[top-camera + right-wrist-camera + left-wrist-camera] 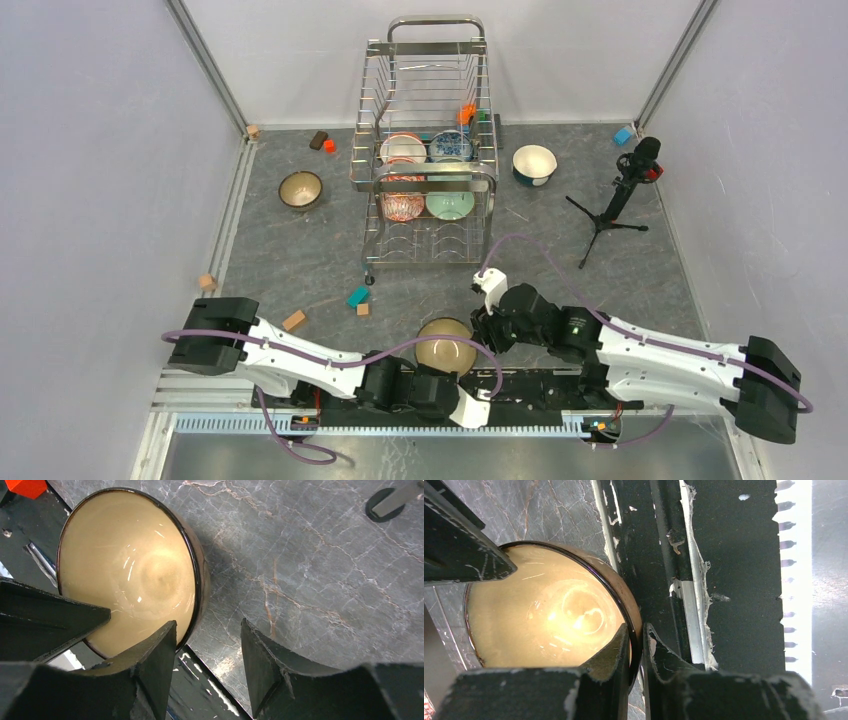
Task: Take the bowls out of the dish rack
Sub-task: Place the bowl at the center of the board.
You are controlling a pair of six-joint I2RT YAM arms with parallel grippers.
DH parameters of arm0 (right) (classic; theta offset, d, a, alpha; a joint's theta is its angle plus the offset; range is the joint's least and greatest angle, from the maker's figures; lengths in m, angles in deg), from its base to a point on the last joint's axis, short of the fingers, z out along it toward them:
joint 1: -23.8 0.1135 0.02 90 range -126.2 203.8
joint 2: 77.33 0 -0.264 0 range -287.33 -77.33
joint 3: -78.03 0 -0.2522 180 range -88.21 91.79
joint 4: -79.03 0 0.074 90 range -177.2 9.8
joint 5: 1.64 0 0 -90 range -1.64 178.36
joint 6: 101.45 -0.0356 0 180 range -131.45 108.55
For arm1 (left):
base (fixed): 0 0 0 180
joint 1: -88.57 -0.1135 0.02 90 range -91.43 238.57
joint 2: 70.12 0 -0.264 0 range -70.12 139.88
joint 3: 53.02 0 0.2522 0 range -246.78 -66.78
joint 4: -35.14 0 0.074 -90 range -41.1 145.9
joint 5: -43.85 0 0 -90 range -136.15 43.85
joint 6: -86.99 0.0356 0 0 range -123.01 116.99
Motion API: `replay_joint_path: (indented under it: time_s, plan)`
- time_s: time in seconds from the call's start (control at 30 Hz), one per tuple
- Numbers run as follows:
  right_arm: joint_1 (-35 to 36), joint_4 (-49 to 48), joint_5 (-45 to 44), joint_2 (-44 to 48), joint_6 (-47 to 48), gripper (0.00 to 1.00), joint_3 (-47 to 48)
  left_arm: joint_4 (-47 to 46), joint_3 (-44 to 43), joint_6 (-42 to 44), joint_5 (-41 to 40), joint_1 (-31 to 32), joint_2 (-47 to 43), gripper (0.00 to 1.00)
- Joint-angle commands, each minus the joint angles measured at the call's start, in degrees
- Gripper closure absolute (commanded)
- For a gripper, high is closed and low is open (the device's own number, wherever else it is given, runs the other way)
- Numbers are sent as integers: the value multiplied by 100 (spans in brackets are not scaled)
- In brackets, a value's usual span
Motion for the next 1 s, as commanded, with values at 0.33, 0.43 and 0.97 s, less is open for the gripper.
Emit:
replay_joint_path:
  time_s: [0.33,0.43,0.97]
  plan:
    - [406,-209,-574,-848,44,48,461,-461,-184,48,-292,38,29,98]
    - [443,-178,-591,-1027,68,49,570,-451,-221,-16,-318,41,82,98]
    - [707,-218,-715,-1218,-74,72,567,-298,-318,-454,-539,44,113,56]
